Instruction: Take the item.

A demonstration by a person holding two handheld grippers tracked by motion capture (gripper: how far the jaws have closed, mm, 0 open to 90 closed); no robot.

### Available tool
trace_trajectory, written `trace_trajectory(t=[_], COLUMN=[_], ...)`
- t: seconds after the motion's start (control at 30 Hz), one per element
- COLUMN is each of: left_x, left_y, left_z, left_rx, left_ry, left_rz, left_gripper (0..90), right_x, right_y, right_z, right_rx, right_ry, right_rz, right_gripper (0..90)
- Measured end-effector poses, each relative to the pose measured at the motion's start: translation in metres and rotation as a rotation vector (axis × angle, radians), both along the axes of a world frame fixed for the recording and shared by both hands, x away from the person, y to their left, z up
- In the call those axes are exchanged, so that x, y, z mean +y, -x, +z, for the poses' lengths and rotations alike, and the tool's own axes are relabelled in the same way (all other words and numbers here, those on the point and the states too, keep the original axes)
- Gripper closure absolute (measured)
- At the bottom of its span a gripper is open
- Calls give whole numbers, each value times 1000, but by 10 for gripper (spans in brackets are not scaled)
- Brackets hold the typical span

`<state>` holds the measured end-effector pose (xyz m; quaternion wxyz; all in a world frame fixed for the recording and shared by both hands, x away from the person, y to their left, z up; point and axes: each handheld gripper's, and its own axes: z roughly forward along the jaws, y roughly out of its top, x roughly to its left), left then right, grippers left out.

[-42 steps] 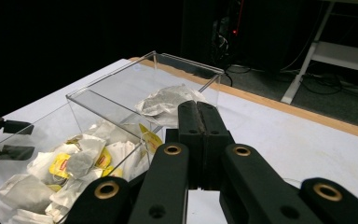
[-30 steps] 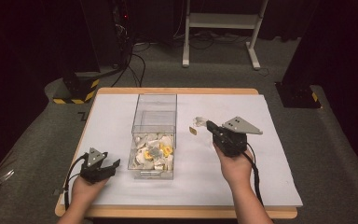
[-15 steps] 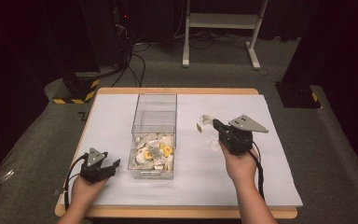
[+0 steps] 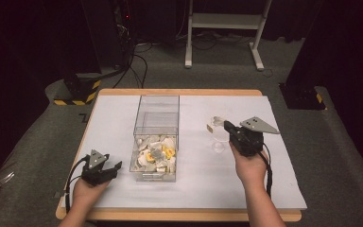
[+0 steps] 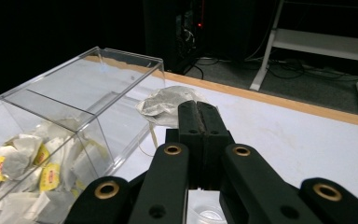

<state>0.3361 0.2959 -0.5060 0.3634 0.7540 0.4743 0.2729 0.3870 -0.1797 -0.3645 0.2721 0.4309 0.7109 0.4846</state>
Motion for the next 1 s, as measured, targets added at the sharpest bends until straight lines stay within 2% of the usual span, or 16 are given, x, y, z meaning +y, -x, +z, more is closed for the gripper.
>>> trace_trajectory(t=[0.27, 0.47, 0.57, 0.77, 0.9, 1.0], left_x=[-1, 0, -1, 0, 0, 0], left_y=[0, 1, 1, 0, 1, 0], left_z=[0, 0, 0, 0, 1, 0], left_rx=[-3, -5, -3, -4, -6, -2], left_ry=[-9, -8, -10, -6, -16, -7], left_rz=[-8, -16, -24, -30, -36, -29], left_gripper=[370, 371, 371, 371, 371, 371], right_x=[-14, -20, -23, -21, -19, -18], right_y=[-5, -11, -12, -15, -16, -17], right_z=[-5, -14, -20, -32, -39, -43], right_rx=[5, 33, 49, 77, 90, 101], right_ry=[10, 46, 48, 77, 79, 86], right_rz=[-39, -71, -84, -87, -84, -83], right_gripper=[900, 900, 900, 900, 900, 900])
